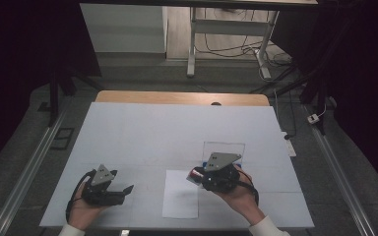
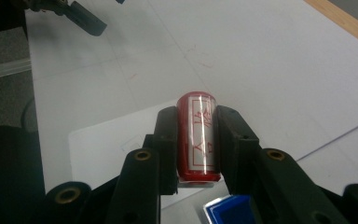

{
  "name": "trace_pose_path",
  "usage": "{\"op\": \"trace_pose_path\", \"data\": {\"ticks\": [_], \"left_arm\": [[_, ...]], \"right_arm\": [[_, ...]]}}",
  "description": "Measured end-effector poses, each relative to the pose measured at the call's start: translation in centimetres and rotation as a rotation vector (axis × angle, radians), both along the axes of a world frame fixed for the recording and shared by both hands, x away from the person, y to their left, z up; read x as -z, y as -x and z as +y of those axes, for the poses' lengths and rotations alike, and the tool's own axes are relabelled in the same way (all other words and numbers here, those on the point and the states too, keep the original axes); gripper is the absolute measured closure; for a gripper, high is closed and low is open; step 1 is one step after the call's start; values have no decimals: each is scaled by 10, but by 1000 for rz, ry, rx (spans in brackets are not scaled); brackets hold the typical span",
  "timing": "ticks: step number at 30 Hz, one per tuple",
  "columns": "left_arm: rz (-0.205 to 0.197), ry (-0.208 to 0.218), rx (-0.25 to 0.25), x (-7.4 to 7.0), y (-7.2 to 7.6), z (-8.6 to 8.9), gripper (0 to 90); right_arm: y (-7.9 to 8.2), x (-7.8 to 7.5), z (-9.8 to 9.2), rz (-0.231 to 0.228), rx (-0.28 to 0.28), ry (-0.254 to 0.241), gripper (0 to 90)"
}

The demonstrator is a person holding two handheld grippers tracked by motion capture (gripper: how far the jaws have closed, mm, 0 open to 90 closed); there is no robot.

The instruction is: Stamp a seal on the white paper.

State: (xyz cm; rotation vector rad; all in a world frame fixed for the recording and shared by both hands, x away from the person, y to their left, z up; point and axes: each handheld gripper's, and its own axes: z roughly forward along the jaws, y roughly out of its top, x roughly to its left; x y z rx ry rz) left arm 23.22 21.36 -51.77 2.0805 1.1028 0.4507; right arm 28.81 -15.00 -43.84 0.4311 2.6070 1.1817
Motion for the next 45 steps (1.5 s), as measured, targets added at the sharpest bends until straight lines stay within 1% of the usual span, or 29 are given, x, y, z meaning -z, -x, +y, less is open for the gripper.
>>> {"op": "trace_pose_path", "data": {"ticks": [3, 5, 10, 15, 17, 20, 21, 23, 26, 28, 30, 34, 35, 36, 40, 45], "left_arm": [[0, -1, -1, 0, 0, 0, 203], [1, 0, -1, 0, 0, 0, 203], [0, 4, 0, 0, 0, 0, 203], [2, 4, 0, 0, 0, 0, 203], [3, 3, 0, 1, 0, 0, 203], [3, 5, 1, 0, 0, 0, 203], [3, 6, -1, 0, 0, 0, 203], [3, 5, 0, 0, 0, 0, 203], [2, 5, 0, 0, 0, 0, 203], [1, 6, -1, 0, 1, 0, 204], [-1, 5, -2, 0, 0, 1, 205], [1, 5, -1, 0, 0, 2, 205], [1, 5, -1, 0, 0, 2, 205], [2, 8, -2, 0, 0, 2, 205], [0, 7, -3, 0, 0, 2, 205], [0, 7, -3, 0, 1, 2, 205]], "right_arm": [[1, 1, 3, 2, -12, -4, 699], [3, 1, 5, 3, -17, 7, 699], [3, 3, 10, 8, -31, 4, 699], [5, 8, 20, 21, -48, 16, 699], [5, 9, 27, 27, -58, 36, 699], [5, 11, 35, 31, -70, 55, 699], [6, 12, 38, 40, -70, 54, 699], [5, 14, 41, 41, -72, 61, 699], [5, 16, 47, 50, -73, 86, 699], [4, 19, 51, 55, -74, 94, 699], [3, 21, 53, 56, -70, 115, 699], [-1, 27, 52, 74, -54, 126, 699], [-2, 28, 51, 78, -52, 135, 699], [-2, 30, 51, 84, -48, 131, 699], [-3, 36, 53, 85, -44, 159, 699], [-4, 41, 54, 93, -45, 164, 699]]}}
